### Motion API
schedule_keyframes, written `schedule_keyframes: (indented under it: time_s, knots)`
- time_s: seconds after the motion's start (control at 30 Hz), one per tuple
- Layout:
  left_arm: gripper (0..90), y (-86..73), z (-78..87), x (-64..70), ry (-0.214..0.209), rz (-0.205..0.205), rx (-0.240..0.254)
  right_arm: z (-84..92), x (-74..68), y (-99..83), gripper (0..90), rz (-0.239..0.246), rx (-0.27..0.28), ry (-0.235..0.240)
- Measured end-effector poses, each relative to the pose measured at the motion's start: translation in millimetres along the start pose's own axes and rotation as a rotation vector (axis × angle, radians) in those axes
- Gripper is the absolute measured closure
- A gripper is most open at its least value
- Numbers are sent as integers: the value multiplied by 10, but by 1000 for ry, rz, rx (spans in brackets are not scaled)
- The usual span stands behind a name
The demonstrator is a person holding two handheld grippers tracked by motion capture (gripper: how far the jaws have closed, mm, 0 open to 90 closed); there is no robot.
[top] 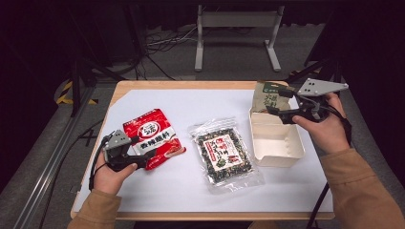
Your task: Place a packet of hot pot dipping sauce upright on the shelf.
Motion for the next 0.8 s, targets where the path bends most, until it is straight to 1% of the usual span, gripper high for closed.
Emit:
schedule_keyframes:
  time_s: [0.1,0.17,0.23,0.27,0.3,0.37,0.5,0.57,0.6,0.63,0.67,0.77,0.8]
  knots:
    - [184,-1,22,-25,5,8,-1,14,-91,13,291,-5,3,27]
    - [196,-5,50,-51,24,-8,-12,22,-166,27,291,-3,11,46]
    - [215,-7,66,-60,28,-14,-21,31,-228,41,291,-5,20,62]
    - [218,-7,66,-60,28,-14,-21,31,-228,41,291,-5,20,62]
    - [218,-5,71,-67,32,-24,-25,35,-262,49,291,-2,26,69]
    - [220,-2,73,-74,35,-30,-29,37,-321,55,291,8,27,76]
    - [225,-7,78,-78,40,-21,-43,35,-419,49,291,0,50,93]
    - [259,-8,88,-88,46,-27,-56,24,-492,30,291,1,56,104]
    - [261,-8,88,-88,46,-27,-56,24,-492,30,291,1,56,104]
    - [261,-11,99,-94,49,-19,-66,18,-513,23,291,2,57,107]
    - [265,-11,103,-99,51,-19,-64,8,-559,8,291,3,63,110]
    - [242,-10,119,-127,47,-16,-62,-19,-643,-23,291,-6,84,113]
    - [228,-7,123,-144,54,-22,-56,-36,-687,-41,291,-4,88,115]
Point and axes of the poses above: each handheld gripper's, and its own axes: z roughly backward along the jaws, y roughly out of its top, x roughly to its right, the point moved 5 cm from there along -z, roughly forward along the jaws, and after that the axes turned 6 degrees about z, right-handed, at the moved point
